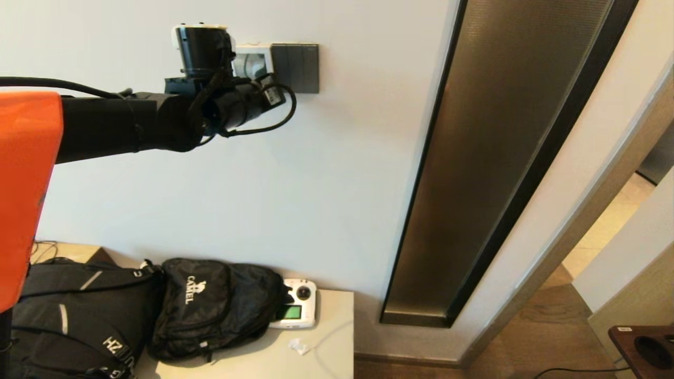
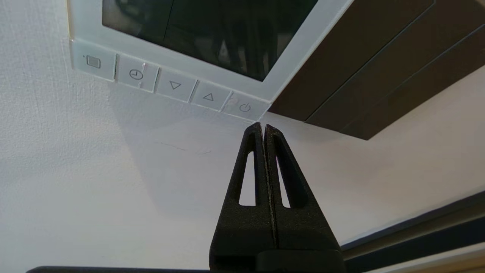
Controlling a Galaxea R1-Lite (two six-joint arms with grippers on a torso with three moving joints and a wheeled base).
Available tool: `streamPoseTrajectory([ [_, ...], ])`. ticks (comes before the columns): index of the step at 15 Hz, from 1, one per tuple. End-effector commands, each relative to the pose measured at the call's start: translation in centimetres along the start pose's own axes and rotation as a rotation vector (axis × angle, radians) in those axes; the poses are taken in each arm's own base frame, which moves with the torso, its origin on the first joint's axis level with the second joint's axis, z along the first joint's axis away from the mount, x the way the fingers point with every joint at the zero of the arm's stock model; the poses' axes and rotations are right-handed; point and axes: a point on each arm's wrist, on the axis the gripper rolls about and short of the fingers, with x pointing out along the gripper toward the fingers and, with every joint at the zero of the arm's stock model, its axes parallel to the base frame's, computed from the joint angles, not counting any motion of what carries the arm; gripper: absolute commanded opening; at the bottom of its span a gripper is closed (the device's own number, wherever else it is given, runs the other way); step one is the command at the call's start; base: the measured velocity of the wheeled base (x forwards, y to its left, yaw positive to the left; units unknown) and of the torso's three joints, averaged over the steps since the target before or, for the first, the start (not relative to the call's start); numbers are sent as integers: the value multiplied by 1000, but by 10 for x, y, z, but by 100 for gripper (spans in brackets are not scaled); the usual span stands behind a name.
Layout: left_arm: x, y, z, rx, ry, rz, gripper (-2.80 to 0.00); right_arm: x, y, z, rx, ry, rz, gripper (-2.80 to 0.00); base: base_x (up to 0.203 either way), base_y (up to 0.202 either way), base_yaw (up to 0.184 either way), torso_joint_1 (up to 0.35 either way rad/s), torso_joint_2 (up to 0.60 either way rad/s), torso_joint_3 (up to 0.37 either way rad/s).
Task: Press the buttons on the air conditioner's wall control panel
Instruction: Turn on the central air conditioner
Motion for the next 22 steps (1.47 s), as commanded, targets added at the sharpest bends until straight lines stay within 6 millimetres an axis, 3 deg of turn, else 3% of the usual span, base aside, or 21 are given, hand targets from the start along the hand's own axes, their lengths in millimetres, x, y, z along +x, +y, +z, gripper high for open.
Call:
streamPoseTrajectory([
  [1, 3, 3, -3, -2, -1, 4, -280, 0, 0, 0, 0, 1, 1, -280, 0, 0, 0, 0, 0, 0],
  [12, 5, 13, 5, -9, -33, 20, -280, 0, 0, 0, -1, 1, 1, -280, 0, 0, 0, 0, 0, 0],
  [18, -26, 5, 26, -12, -48, -6, -280, 0, 0, 0, -1, 1, 1, -280, 0, 0, 0, 0, 0, 0],
  [22, -32, 12, 24, -11, -27, 13, -280, 0, 0, 0, -1, 1, 1, -280, 0, 0, 0, 0, 0, 0],
])
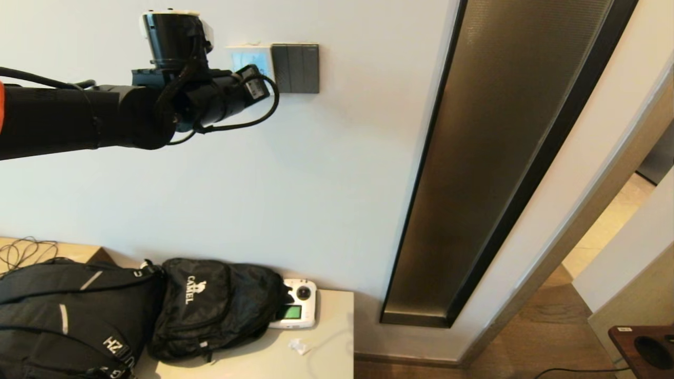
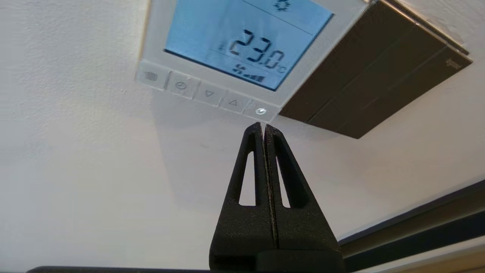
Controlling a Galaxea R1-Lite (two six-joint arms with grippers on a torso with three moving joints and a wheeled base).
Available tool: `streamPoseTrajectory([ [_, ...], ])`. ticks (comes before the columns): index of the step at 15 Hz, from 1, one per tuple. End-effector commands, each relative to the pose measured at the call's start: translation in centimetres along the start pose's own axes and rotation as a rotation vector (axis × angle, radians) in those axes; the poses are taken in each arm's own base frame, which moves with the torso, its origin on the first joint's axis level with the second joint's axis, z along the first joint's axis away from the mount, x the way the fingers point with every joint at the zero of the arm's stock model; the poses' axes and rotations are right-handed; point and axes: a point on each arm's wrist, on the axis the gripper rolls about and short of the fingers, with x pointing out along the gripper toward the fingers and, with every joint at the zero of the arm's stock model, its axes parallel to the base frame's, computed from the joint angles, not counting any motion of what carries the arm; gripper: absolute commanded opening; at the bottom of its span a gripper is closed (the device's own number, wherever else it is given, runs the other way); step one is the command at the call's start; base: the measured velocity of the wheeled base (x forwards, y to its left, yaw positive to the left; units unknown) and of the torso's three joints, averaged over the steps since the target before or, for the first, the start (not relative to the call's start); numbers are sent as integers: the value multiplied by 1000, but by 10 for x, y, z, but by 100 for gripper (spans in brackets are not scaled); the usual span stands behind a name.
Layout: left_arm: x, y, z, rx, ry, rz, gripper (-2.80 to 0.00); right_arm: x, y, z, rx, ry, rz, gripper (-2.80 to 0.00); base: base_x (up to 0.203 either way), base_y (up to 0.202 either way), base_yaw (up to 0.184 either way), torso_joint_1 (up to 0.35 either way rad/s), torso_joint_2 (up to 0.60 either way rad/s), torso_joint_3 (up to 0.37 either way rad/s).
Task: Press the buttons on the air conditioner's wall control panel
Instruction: Turn on the central air conditioner, then press the temperature increase button
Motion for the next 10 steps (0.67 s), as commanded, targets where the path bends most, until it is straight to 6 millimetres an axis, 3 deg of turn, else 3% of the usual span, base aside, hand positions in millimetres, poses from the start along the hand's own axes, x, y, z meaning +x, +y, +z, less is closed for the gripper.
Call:
streamPoseTrajectory([
  [1, -4, 3, 4, -4, -5, 8, -280, 0, 0, 0, 0, 1, 1, -280, 0, 0, 0, 0, 0, 0],
  [5, 7, 14, -4, -1, 7, 32, -280, 0, 0, 0, 0, 1, 1, -280, 0, 0, 0, 0, 0, 0],
  [10, 9, 11, 3, 1, -37, 12, -280, 0, 0, 0, 1, 1, 1, -280, 0, 0, 0, 0, 0, 0],
])
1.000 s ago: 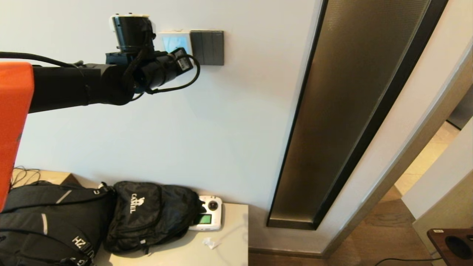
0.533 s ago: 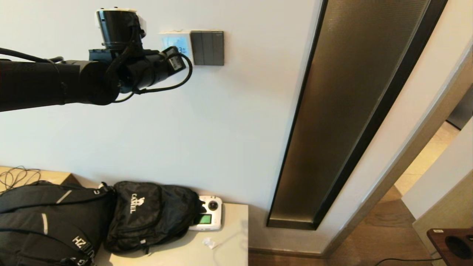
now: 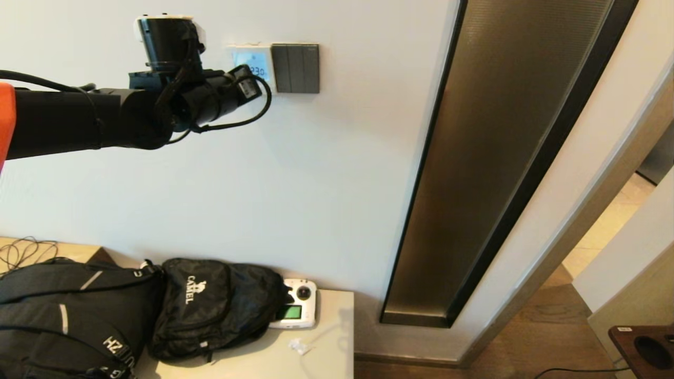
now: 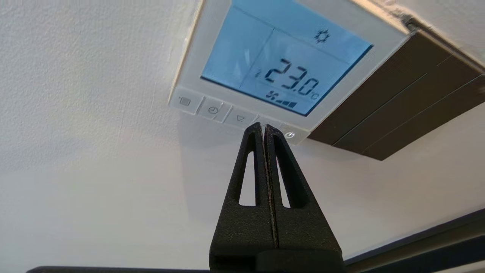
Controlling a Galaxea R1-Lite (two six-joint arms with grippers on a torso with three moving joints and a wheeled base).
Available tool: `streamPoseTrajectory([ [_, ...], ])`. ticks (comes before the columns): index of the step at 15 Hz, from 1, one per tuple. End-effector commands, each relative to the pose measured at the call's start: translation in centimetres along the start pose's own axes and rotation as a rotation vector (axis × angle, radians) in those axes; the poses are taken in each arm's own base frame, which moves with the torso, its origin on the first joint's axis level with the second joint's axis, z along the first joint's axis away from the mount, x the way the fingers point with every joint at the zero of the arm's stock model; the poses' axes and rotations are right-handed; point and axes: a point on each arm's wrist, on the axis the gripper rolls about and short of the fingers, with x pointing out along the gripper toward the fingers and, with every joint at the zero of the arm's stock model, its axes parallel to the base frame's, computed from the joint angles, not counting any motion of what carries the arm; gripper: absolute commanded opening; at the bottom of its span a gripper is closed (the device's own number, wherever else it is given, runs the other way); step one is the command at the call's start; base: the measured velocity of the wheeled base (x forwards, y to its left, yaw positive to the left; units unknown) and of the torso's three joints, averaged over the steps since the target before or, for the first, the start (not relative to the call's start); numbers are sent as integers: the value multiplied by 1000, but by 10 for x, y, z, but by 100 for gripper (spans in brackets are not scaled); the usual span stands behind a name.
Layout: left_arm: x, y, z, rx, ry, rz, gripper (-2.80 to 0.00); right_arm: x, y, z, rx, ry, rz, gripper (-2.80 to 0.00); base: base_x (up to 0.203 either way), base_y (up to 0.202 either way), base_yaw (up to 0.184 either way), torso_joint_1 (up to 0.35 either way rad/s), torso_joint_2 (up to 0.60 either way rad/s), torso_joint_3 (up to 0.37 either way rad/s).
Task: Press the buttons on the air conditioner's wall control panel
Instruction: Press the temperature increase button
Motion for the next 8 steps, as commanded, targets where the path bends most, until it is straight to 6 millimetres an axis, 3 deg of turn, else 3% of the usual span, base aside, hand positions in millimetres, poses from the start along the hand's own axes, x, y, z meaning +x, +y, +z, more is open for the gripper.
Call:
streamPoseTrajectory([
  [1, 2, -1, -1, -2, -1, -4, -280, 0, 0, 0, -1, 1, 1, -280, 0, 0, 0, 0, 0, 0],
  [8, 10, 2, -12, -3, 18, 1, -280, 0, 0, 0, -1, 1, 1, -280, 0, 0, 0, 0, 0, 0],
])
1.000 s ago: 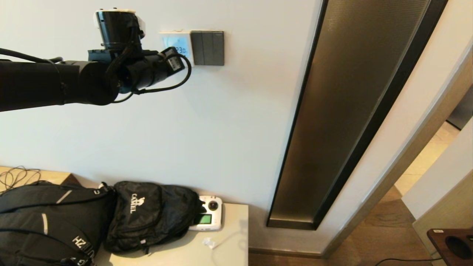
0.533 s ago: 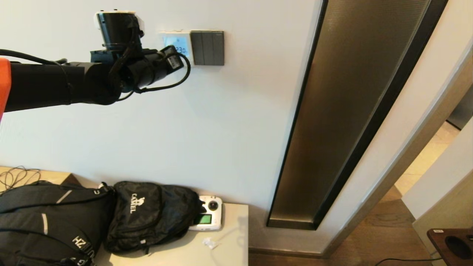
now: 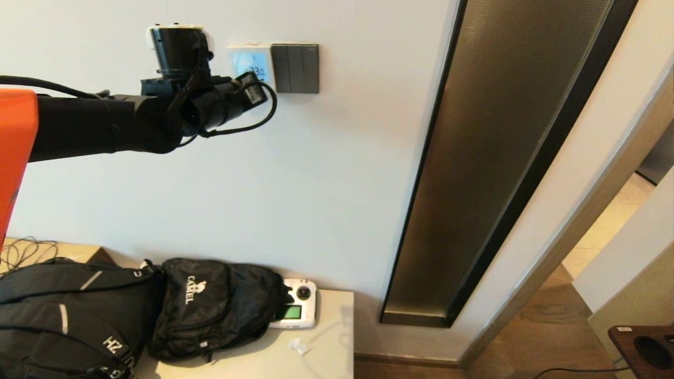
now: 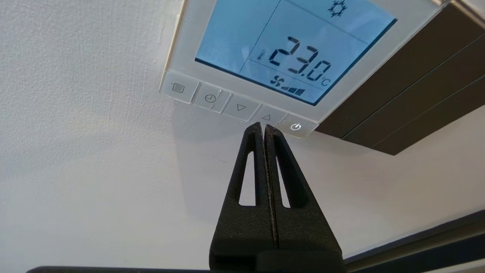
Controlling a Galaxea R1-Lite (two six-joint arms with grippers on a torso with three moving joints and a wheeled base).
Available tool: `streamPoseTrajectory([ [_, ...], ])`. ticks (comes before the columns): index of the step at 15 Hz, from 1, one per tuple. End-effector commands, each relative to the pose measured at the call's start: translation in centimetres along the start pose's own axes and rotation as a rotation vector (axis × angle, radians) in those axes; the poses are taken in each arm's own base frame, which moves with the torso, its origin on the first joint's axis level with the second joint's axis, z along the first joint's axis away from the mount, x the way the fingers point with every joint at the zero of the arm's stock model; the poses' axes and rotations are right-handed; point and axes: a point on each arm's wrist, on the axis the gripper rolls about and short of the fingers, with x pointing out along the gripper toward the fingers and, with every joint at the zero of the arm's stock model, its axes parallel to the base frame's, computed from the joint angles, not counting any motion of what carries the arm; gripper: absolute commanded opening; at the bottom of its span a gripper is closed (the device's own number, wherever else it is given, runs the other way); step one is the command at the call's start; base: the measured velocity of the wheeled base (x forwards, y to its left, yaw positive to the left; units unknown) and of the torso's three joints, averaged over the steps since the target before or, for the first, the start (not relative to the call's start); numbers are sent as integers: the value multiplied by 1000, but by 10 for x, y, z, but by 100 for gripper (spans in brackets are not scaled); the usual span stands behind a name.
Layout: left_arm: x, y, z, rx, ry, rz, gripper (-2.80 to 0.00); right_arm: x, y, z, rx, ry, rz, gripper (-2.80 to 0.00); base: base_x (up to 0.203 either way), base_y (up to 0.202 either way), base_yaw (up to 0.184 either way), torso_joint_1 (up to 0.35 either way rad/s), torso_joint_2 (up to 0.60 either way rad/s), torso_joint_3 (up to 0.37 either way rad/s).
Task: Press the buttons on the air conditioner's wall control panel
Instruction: Press the temperature increase button
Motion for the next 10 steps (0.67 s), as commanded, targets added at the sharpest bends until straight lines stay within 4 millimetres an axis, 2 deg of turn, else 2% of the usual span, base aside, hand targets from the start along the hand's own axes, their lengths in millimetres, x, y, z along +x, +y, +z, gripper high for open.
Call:
streamPoseTrajectory([
  [1, 1, 0, -1, -3, -1, 0, -280, 0, 0, 0, -1, 1, 1, -280, 0, 0, 0, 0, 0, 0],
  [10, 7, -4, -8, -6, 8, -10, -280, 0, 0, 0, 0, 1, 1, -280, 0, 0, 0, 0, 0, 0],
])
